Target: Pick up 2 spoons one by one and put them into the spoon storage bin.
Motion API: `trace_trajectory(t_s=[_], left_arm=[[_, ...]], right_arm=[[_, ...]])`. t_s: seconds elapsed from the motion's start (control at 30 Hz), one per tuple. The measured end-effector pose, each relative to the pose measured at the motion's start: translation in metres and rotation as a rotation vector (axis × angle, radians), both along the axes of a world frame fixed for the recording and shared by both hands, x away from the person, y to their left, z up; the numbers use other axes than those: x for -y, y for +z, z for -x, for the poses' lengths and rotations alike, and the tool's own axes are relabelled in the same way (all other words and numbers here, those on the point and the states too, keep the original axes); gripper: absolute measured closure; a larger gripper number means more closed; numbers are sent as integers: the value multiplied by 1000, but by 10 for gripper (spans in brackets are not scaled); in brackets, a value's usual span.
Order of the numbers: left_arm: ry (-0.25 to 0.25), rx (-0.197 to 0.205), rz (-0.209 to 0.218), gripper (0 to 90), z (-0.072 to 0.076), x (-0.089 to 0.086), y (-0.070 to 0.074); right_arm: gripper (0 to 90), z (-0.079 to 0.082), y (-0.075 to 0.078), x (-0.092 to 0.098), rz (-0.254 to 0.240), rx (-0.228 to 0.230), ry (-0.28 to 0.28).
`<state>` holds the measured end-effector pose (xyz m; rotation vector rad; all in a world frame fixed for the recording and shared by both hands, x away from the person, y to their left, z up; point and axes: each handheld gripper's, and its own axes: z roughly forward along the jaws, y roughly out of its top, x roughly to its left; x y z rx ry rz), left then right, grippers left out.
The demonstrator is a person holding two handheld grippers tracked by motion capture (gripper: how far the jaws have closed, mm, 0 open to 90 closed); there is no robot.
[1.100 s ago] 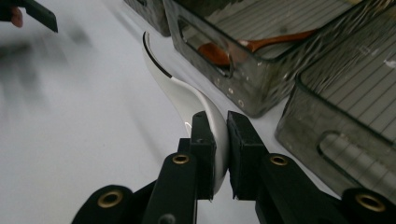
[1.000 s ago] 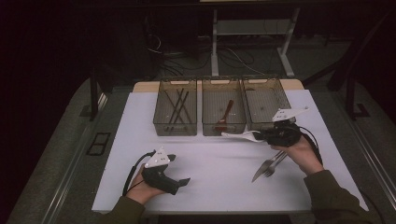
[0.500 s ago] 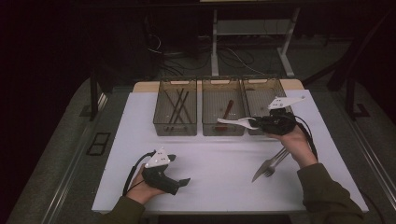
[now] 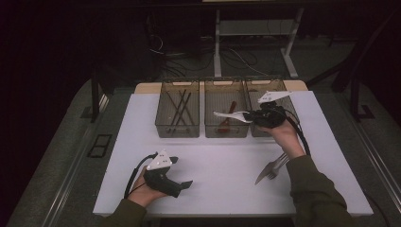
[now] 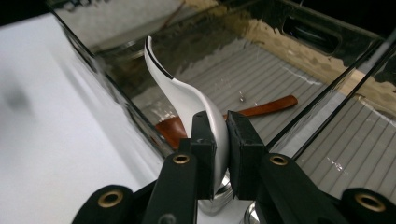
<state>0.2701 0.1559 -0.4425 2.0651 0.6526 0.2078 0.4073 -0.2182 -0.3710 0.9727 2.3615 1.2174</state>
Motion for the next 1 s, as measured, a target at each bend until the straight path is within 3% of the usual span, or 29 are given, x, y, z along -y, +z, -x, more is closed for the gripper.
trace_trajectory(t_s=[0.3, 0.7, 0.87, 1.0], left_arm=[[0, -2, 4, 0, 0, 1, 0], [-6, -1, 1, 0, 0, 1, 0], [-7, -1, 3, 0, 0, 1, 0], [-9, -2, 2, 0, 0, 1, 0]], right_arm=[[810, -16, -8, -14, 40, -33, -16], [805, -26, -18, -34, 134, -69, -5], [711, -26, -19, -35, 118, -65, -10], [648, -26, -16, -30, 71, -64, -26]])
